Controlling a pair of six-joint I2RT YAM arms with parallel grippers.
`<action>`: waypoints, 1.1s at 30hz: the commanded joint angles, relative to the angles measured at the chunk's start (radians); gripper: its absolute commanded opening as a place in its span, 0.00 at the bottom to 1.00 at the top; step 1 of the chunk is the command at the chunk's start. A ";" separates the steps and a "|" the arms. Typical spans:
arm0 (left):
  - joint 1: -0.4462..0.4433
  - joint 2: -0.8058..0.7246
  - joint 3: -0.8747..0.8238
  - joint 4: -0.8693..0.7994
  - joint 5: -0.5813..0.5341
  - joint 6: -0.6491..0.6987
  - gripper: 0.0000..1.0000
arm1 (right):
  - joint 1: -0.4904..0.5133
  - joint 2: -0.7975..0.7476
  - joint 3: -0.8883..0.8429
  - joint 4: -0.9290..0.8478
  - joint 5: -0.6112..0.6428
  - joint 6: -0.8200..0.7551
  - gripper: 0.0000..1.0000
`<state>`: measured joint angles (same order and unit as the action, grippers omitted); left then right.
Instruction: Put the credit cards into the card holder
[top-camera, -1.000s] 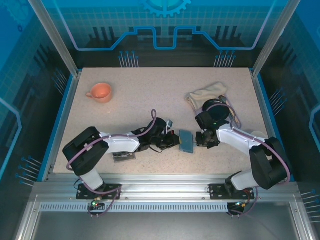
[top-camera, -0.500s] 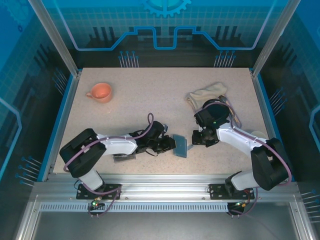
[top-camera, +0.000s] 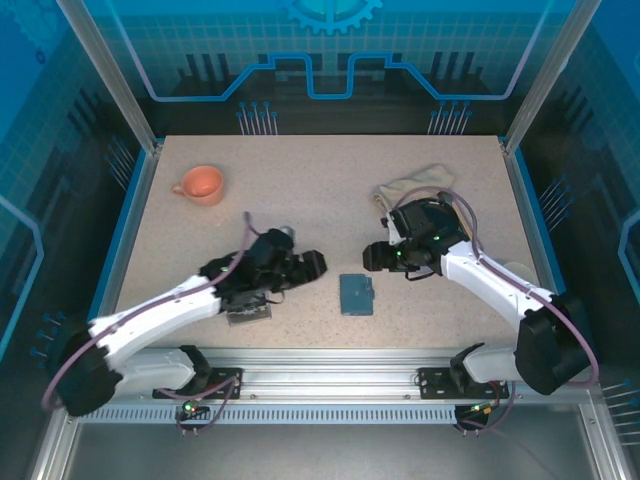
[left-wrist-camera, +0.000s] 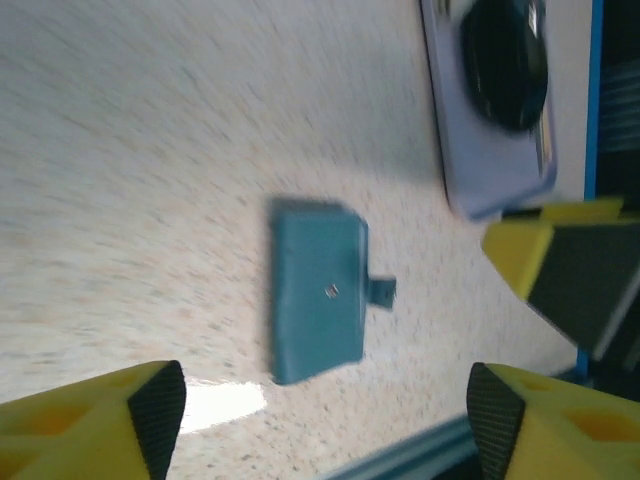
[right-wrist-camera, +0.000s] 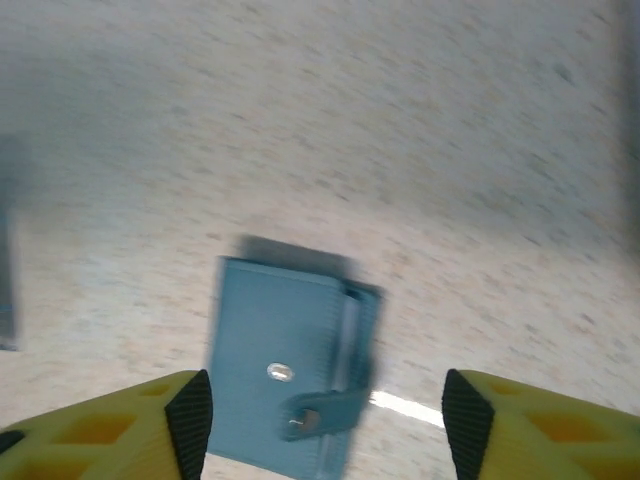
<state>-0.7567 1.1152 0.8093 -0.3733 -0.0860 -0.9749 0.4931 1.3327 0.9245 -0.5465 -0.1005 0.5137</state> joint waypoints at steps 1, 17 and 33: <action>0.105 -0.175 -0.026 -0.316 -0.167 -0.024 0.90 | 0.044 0.050 0.089 0.077 -0.161 -0.013 0.72; 0.757 -0.324 -0.325 -0.199 0.350 0.011 0.99 | 0.294 0.492 0.433 0.068 -0.279 0.057 0.81; 0.754 -0.242 -0.446 0.203 0.535 -0.165 0.99 | 0.261 0.644 0.429 0.282 -0.472 0.250 0.68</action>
<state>-0.0055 0.8379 0.3687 -0.3092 0.3683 -1.1023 0.7792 1.9572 1.3449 -0.3408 -0.5053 0.7074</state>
